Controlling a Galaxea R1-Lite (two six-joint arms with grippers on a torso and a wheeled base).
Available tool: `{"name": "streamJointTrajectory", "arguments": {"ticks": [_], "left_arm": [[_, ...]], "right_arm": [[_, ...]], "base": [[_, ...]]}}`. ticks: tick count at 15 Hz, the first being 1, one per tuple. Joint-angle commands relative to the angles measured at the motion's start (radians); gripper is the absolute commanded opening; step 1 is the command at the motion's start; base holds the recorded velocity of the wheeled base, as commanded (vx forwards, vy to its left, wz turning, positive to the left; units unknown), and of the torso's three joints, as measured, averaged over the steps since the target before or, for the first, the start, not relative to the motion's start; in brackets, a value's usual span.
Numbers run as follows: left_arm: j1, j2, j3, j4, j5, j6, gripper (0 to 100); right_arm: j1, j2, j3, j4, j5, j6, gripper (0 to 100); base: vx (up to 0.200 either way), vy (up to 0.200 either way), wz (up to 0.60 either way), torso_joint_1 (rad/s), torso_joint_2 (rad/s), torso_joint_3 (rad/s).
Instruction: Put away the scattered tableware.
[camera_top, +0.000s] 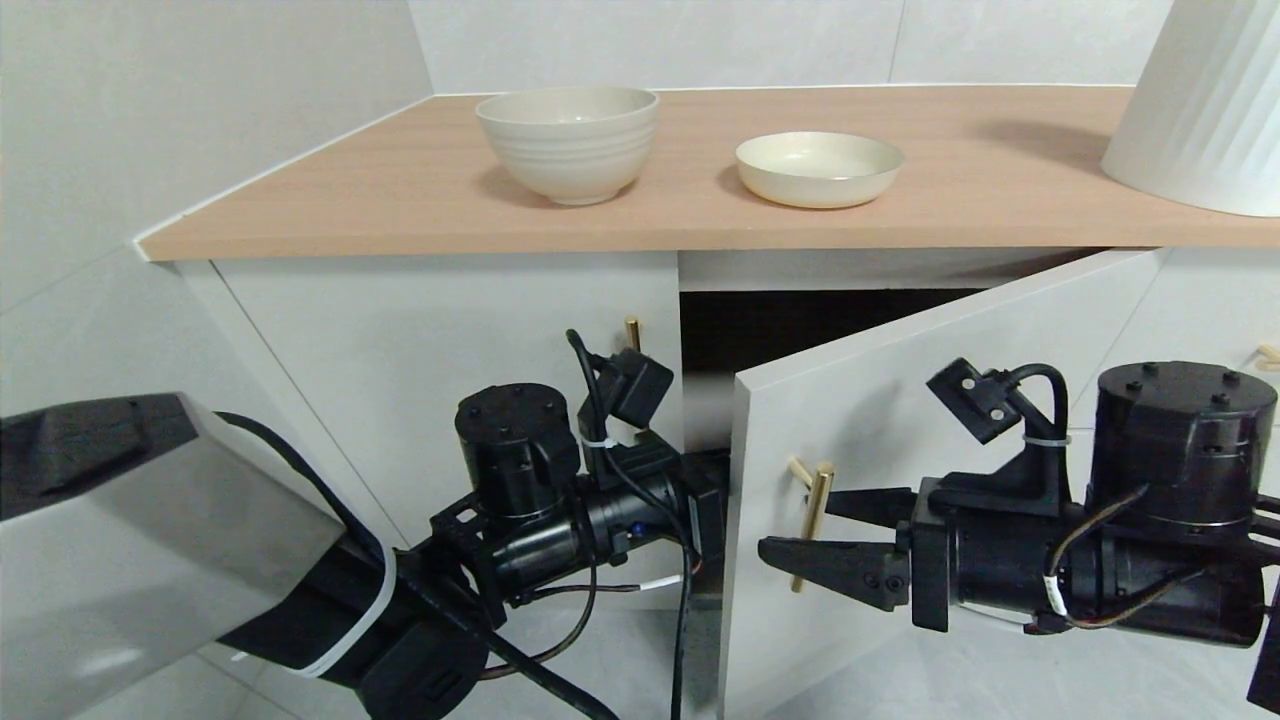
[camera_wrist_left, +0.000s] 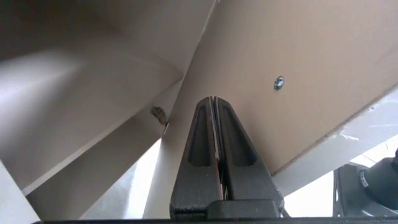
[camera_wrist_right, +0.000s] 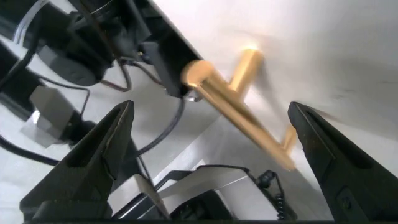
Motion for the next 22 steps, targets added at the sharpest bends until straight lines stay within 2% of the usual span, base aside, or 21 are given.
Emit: {"name": "streamJointTrajectory", "arguments": {"ticks": [1,3,4,5,6,7,11,17,19,20,22], "left_arm": [[-0.002,-0.006,0.001,0.004,-0.004,0.000,0],[-0.002,-0.006,0.001,0.007,-0.003,0.000,0],[-0.002,-0.005,0.001,0.010,-0.003,-0.003,0],[-0.002,-0.003,0.001,0.013,-0.003,-0.009,0],[-0.002,-0.003,-0.001,0.023,-0.003,-0.031,0],[-0.002,-0.003,-0.001,0.023,-0.004,-0.040,0],[-0.004,-0.009,0.001,0.023,-0.004,-0.040,0],[-0.027,0.018,-0.012,0.024,-0.003,-0.046,0],[-0.027,0.052,-0.053,0.038,-0.003,-0.046,0],[-0.027,0.089,-0.110,0.066,-0.003,-0.055,0],[-0.027,0.123,-0.154,0.084,-0.003,-0.072,0]], "right_arm": [[-0.015,-0.067,0.083,-0.007,-0.017,-0.048,100],[-0.014,-0.134,0.160,-0.002,-0.083,-0.156,100],[0.003,-0.192,0.204,-0.001,-0.164,-0.197,100],[0.014,-0.218,0.218,0.001,-0.186,-0.205,100],[0.042,-0.275,0.247,0.007,-0.206,-0.205,100],[0.059,-0.306,0.273,0.013,-0.207,-0.205,100],[0.063,-0.358,0.291,0.065,-0.209,-0.203,100],[0.063,-0.386,0.305,0.093,-0.213,-0.203,100],[0.063,-0.398,0.308,0.116,-0.213,-0.203,100],[0.063,-0.398,0.308,0.116,-0.213,-0.203,100],[0.063,-0.398,0.310,0.116,-0.213,-0.203,100]], "base": [[0.000,0.000,0.00,0.000,0.00,0.000],[0.000,0.000,0.00,0.000,0.00,0.000],[0.000,0.000,0.00,0.000,0.00,0.000],[0.000,0.000,0.00,0.000,0.00,0.000],[0.000,0.000,0.00,0.000,0.00,0.000],[0.000,0.000,0.00,0.000,0.00,0.000],[0.000,0.000,0.00,0.000,0.00,0.000],[-0.200,0.000,0.00,0.004,0.00,0.001],[-0.100,0.000,0.00,0.001,0.00,0.004],[0.000,0.000,0.00,0.000,0.00,0.000],[0.000,0.000,0.00,0.000,0.00,0.000]]}}
